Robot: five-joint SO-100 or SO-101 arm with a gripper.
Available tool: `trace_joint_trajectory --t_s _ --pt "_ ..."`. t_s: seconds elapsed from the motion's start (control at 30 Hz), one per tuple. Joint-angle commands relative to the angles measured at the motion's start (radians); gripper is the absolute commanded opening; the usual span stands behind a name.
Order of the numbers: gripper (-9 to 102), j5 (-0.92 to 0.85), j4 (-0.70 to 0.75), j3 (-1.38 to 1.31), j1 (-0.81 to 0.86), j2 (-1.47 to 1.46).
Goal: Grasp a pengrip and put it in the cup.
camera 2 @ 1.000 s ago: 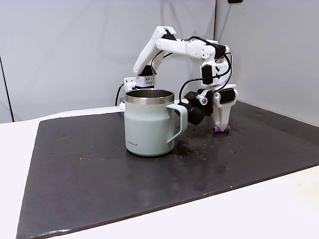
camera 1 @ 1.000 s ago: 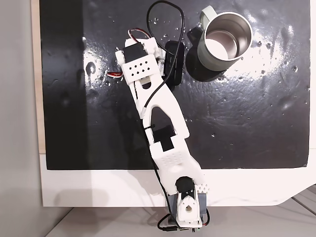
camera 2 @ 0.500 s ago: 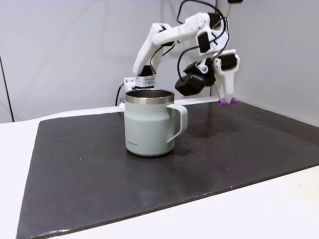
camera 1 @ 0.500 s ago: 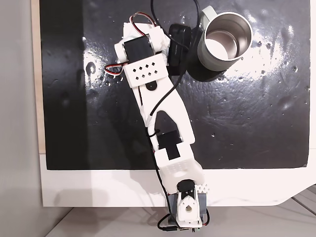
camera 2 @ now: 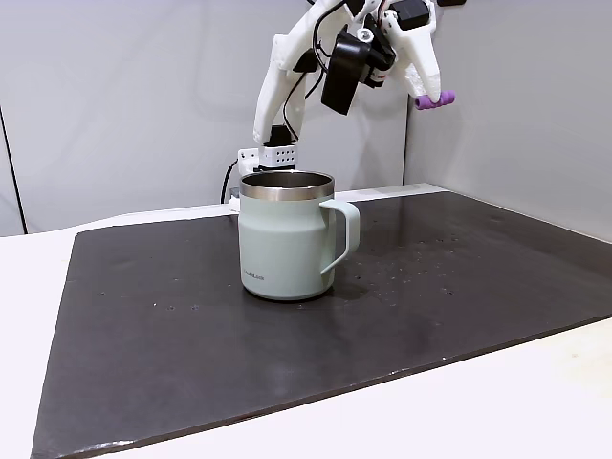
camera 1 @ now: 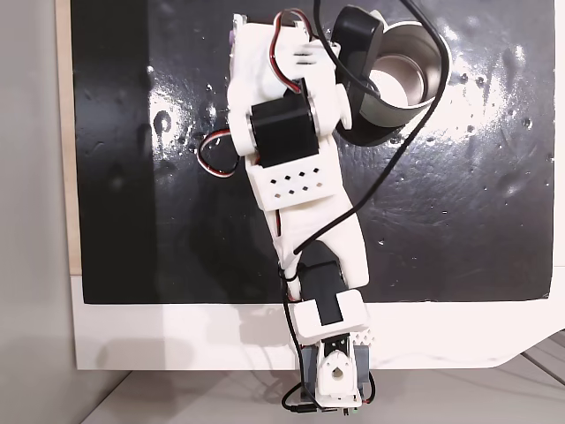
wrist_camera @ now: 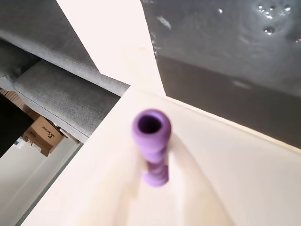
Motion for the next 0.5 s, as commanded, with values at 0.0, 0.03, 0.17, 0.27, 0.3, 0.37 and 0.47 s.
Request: trace_joint_trajectory --t_s 0.0,0.03,0.17,0.27,0.3,0.37,0.47 --pt "0 -0.028 0.026 -0.060 0.023 0.089" --pt "0 -0.034 0.037 -0.060 0.028 0.094" --pt "0 -0.064 0.100 -0.097 0.061 0.101" --pt "0 -0.095 0.144 -0.101 0.104 0.127" --pt "0 -0.107 0.156 -0.095 0.121 0.138" --pt "0 -0.127 0.163 -0.071 0.163 0.164" --pt "0 -0.161 0.166 -0.058 0.238 0.187"
